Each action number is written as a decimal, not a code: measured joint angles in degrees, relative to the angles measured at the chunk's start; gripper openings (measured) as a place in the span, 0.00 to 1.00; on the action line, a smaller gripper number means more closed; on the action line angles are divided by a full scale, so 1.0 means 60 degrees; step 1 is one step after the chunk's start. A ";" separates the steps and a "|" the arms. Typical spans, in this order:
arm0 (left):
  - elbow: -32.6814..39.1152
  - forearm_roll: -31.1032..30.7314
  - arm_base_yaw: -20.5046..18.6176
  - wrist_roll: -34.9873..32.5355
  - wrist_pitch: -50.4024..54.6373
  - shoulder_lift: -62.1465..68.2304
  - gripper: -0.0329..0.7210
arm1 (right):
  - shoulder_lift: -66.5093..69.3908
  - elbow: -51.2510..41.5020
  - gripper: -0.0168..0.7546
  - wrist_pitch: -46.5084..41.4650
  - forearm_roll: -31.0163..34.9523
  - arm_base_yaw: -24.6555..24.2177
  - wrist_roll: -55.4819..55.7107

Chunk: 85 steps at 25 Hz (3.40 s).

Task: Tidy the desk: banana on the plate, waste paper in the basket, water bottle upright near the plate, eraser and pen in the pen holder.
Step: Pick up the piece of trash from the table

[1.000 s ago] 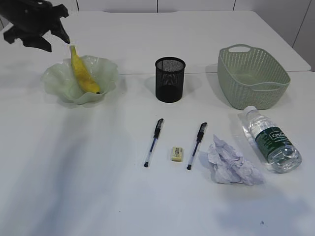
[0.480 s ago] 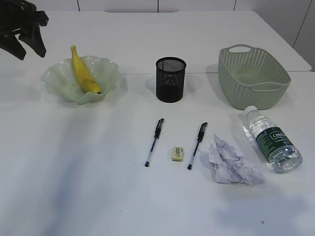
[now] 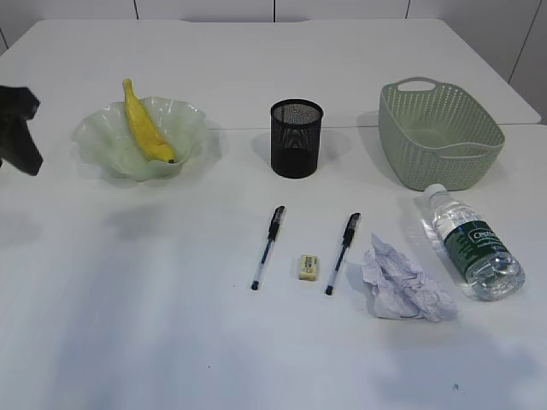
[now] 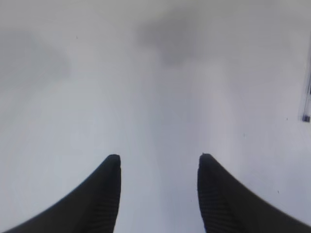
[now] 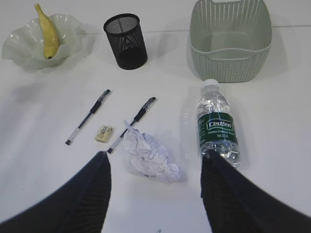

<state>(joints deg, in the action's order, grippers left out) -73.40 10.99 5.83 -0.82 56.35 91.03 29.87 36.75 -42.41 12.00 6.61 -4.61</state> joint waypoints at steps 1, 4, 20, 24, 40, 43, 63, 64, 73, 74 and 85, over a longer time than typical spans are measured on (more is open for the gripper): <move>0.0552 0.0000 0.0053 0.0000 -0.0089 -0.0449 0.52 | 0.0000 0.0000 0.59 -0.0078 0.0057 0.0000 0.0000; 0.1832 -0.0040 0.0230 -0.0014 -0.0209 -0.1590 0.52 | 0.0000 0.0000 0.59 -0.0410 0.0285 0.0000 0.0000; 0.3210 -0.0044 0.0341 -0.0036 -0.0500 -0.3179 0.52 | 0.3379 0.3443 0.59 -0.2004 0.0077 0.0000 -0.0219; 0.3210 0.0120 0.0341 -0.0036 -0.0564 -0.3179 0.52 | 0.5369 0.4951 0.59 -0.2584 -0.0050 0.0005 -0.0434; 0.3210 0.0256 0.0341 -0.0036 -0.0729 -0.3179 0.52 | 1.1568 0.8291 0.59 -0.4569 -0.2550 0.2715 -0.0471; 0.3210 0.0256 0.0341 -0.0036 -0.0729 -0.3179 0.52 | 1.2166 0.8291 0.59 -0.4590 -0.2585 0.2715 -0.0471; 0.3210 0.0278 0.0341 -0.0036 -0.0775 -0.3179 0.52 | 1.3752 0.8190 0.72 -0.4255 -0.2402 0.2715 -0.0712; 0.3210 0.0278 0.0341 -0.0036 -0.0775 -0.3179 0.52 | 1.3829 0.8155 0.72 -0.4239 -0.2380 0.2715 -0.0712; 0.3758 0.0278 0.0341 -0.0036 -0.0894 -0.3179 0.52 | 1.4300 0.7949 0.72 -0.3740 -0.2321 0.2715 -0.0733; 0.3830 0.0278 0.0341 -0.0036 -0.0894 -0.3179 0.52 | 1.4322 0.7911 0.72 -0.3700 -0.2321 0.2715 -0.0733; 0.3982 0.0278 0.0341 -0.0036 -0.0944 -0.3179 0.52 | 1.4628 0.7875 0.47 -0.3605 -0.2321 0.2715 -0.0676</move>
<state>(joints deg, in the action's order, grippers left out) -49.51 12.66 7.88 -1.04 50.68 71.96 117.64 84.00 -64.04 -1.93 22.90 -8.67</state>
